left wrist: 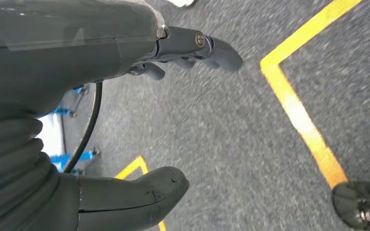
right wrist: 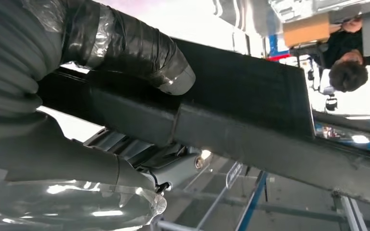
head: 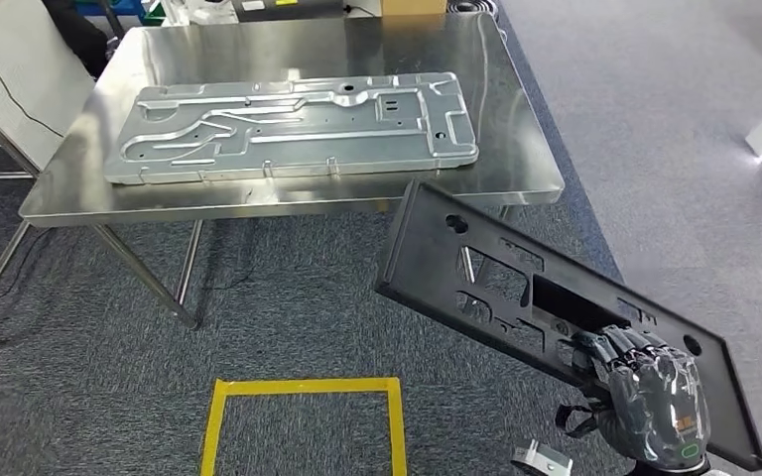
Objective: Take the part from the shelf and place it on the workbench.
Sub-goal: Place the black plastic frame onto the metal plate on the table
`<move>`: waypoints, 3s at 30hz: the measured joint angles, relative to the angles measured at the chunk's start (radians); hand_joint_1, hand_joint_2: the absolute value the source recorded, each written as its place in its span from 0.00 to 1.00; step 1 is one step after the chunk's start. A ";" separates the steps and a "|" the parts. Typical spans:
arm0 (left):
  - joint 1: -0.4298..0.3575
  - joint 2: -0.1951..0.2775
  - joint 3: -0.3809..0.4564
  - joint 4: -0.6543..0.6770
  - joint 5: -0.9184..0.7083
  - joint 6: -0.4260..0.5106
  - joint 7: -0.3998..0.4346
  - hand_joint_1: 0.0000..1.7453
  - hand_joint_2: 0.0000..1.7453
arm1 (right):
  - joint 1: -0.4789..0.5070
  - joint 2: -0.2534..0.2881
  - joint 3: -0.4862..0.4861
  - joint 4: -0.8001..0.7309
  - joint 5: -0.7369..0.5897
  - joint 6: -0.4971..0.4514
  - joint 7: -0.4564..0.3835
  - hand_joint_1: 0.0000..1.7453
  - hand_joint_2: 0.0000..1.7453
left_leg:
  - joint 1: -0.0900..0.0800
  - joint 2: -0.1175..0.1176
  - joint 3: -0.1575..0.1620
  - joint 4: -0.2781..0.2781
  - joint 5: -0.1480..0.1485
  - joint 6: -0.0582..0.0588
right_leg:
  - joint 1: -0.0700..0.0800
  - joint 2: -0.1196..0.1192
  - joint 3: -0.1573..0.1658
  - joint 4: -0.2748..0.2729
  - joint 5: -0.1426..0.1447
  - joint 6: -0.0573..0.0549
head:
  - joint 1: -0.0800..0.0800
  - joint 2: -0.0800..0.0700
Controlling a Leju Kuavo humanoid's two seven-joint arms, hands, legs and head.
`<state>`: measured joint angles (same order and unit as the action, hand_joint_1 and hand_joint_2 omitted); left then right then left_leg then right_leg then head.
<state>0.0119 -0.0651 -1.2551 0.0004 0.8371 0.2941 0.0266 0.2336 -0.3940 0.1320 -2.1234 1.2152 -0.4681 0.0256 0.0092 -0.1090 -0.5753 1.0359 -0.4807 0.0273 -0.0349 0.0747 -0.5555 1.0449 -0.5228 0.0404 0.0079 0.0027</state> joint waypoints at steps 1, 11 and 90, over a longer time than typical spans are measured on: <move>0.002 0.000 0.000 0.000 0.000 -0.001 0.000 0.00 1.00 | -0.002 0.000 0.000 0.000 0.000 0.000 0.000 1.00 1.00 | 0.002 -0.009 -0.004 -0.002 0.002 -0.006 | 0.000 -0.012 -0.001 0.000 0.001 -0.008 | 0.000 0.000; 0.000 -0.001 0.000 0.000 -0.003 -0.002 0.004 0.00 1.00 | -0.007 -0.001 0.001 0.000 0.000 0.000 0.000 1.00 1.00 | -0.003 0.124 -0.078 0.151 -0.043 -0.005 | 0.020 -0.141 0.020 -0.008 -0.010 -0.045 | -0.001 0.000; 0.008 -0.001 0.000 0.000 0.009 -0.011 0.006 0.00 1.00 | -0.114 -0.025 0.060 0.031 0.036 0.117 0.044 1.00 1.00 | -0.008 0.103 0.081 -0.052 -0.023 0.025 | 0.000 -0.076 -0.062 0.054 0.024 0.017 | 0.001 0.000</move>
<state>0.0198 -0.0657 -1.2551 0.0008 0.8466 0.2836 0.0331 0.1196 -0.4191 0.1924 -2.0926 1.2515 -0.3512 0.0692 0.0009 -0.0065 -0.4946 0.9837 -0.5035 0.0528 -0.0347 -0.0015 -0.6178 1.0994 -0.4985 0.0574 0.0091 0.0027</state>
